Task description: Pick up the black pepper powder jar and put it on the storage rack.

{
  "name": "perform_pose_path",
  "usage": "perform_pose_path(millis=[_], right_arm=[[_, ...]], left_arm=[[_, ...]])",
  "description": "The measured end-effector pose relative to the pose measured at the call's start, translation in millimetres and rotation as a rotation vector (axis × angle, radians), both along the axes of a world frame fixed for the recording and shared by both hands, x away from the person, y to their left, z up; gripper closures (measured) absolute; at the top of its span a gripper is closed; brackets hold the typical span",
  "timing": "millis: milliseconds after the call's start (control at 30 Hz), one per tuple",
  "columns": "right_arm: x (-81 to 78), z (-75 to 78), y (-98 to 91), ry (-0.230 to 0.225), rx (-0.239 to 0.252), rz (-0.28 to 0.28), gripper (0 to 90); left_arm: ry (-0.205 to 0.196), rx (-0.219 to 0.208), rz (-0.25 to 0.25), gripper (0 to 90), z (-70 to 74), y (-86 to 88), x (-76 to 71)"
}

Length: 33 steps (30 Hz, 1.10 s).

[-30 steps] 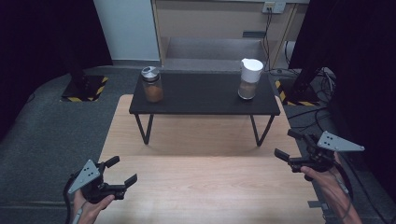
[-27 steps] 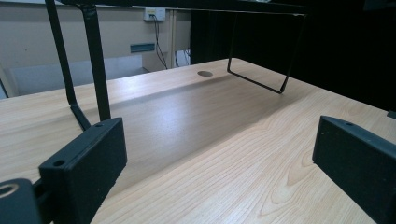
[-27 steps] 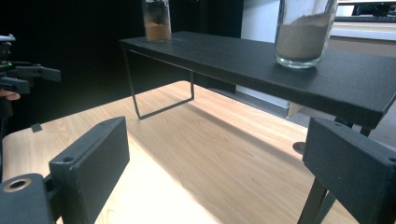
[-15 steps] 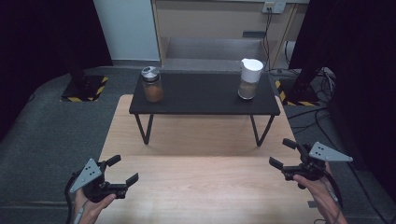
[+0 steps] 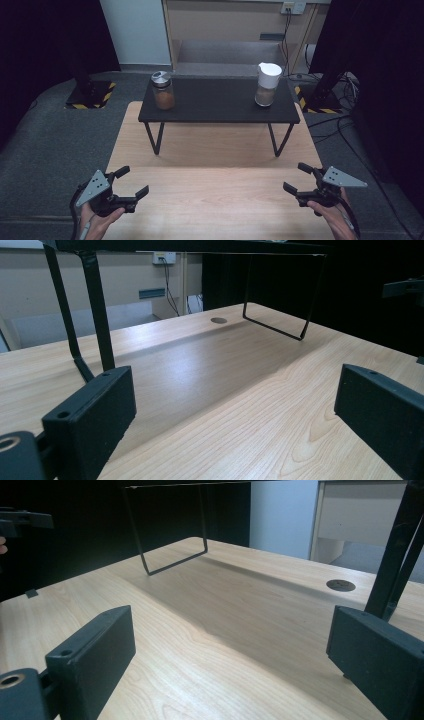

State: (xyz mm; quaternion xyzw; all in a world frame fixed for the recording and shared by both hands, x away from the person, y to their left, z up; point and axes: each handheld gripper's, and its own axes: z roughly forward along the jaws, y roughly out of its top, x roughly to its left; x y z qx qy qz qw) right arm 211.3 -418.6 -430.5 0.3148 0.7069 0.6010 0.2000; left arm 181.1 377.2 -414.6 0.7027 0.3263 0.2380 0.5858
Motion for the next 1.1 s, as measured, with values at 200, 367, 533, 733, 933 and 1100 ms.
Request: perform_pose_path(millis=[200,367,533,733,933,1100], right_arm=[[-15.2,-3.0,2.9,-0.015,-0.029,-0.026,5.7],[-25.7,-5.2,3.8,-0.012,-0.051,-0.056,5.8],[-30.4,-9.9,1.0,0.002,-0.058,-0.065,5.6],[-33.1,-11.4,0.6,-0.007,-0.055,-0.081,5.2],[-36.3,-13.4,-0.7,-0.004,-0.026,-0.103,5.2],[-37.9,-14.6,-3.1,-0.007,-0.018,-0.131,5.0]], left_arm=[[-0.005,-0.002,0.001,2.2,-0.2,0.6,-0.8],[-0.008,-0.003,0.005,2.1,-0.3,1.1,-1.9],[-0.01,0.005,0.003,2.0,0.2,1.3,-2.4],[-0.018,0.007,0.005,1.9,0.4,2.3,-4.1],[-0.026,-0.003,0.019,2.0,0.1,3.7,-5.7],[-0.036,-0.012,0.039,2.0,-0.8,5.5,-8.9]])
